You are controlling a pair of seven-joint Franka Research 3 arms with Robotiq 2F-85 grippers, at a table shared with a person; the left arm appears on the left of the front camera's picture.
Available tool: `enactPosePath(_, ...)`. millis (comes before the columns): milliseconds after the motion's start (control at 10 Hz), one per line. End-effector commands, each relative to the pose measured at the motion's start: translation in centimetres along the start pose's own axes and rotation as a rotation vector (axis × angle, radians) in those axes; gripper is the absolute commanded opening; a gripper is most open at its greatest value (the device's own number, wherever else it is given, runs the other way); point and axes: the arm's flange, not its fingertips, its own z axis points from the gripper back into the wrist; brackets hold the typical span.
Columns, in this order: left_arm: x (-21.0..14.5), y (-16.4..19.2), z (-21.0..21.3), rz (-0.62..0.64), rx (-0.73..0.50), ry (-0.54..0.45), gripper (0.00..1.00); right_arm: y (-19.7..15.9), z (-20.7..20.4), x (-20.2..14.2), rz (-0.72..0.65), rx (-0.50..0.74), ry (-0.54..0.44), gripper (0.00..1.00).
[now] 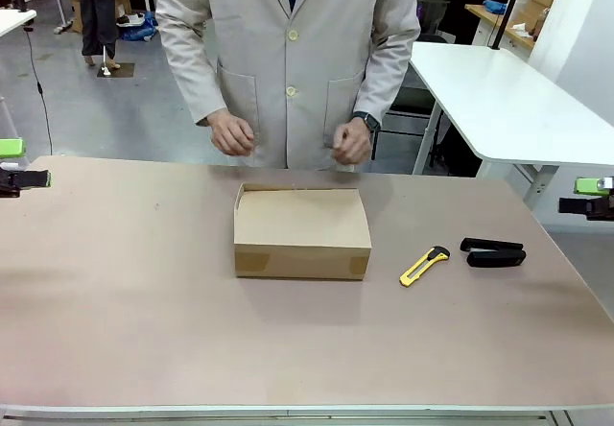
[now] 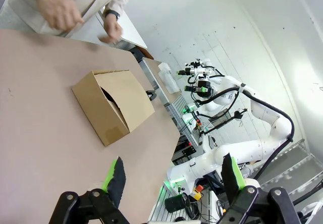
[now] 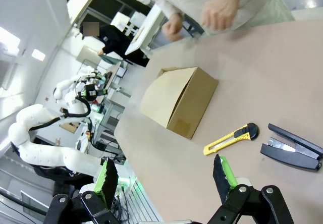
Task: Pack the item into the box.
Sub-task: Close the Mailer Box.
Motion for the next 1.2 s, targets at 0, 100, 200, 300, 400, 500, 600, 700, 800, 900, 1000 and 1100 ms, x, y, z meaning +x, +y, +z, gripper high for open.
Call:
enactPosePath(0, -0.33, -0.04, -0.01, -0.014, 0.002, -0.005, 1.0, 0.02, -0.25, -0.11, 0.017, -0.001, -0.013, 1.0)
enactPosePath(100, -0.33, -0.04, -0.01, -0.014, 0.002, -0.005, 1.0, 0.02, -0.25, -0.11, 0.017, -0.001, -0.013, 1.0)
enactPosePath(200, -0.33, -0.04, -0.01, -0.014, 0.002, -0.005, 1.0, 0.02, -0.25, -0.11, 0.017, -0.001, -0.013, 1.0)
enactPosePath(300, -0.33, -0.04, -0.01, -0.014, 0.002, -0.005, 1.0, 0.02, -0.25, -0.11, 0.017, -0.001, -0.013, 1.0)
enactPosePath(400, -0.33, -0.04, -0.01, -0.014, 0.002, -0.005, 1.0, 0.02, -0.25, -0.11, 0.017, -0.001, -0.013, 1.0)
enactPosePath(500, -0.33, -0.04, -0.01, -0.014, 0.002, -0.005, 1.0, 0.02, -0.25, -0.11, 0.017, -0.001, -0.013, 1.0)
enactPosePath(600, -0.33, -0.04, -0.01, -0.014, 0.002, -0.005, 1.0, 0.02, -0.25, -0.11, 0.017, -0.001, -0.013, 1.0)
enactPosePath(700, -0.33, -0.04, -0.01, -0.014, 0.002, -0.005, 1.0, 0.02, -0.25, -0.11, 0.017, -0.001, -0.013, 1.0)
enactPosePath(800, -0.33, -0.04, -0.01, -0.014, 0.002, -0.005, 1.0, 0.02, -0.25, -0.11, 0.017, -0.001, -0.013, 1.0)
enactPosePath(900, -0.33, -0.04, -0.01, -0.014, 0.002, -0.005, 1.0, 0.02, -0.25, -0.11, 0.017, -0.001, -0.013, 1.0)
enactPosePath(1000, -0.33, -0.04, -0.01, -0.014, 0.002, -0.005, 1.0, 0.02, -0.25, -0.11, 0.017, -0.001, -0.013, 1.0)
enactPosePath(1100, -0.33, -0.04, -0.01, -0.014, 0.002, -0.005, 1.0, 0.02, -0.25, -0.11, 0.017, -0.001, -0.013, 1.0)
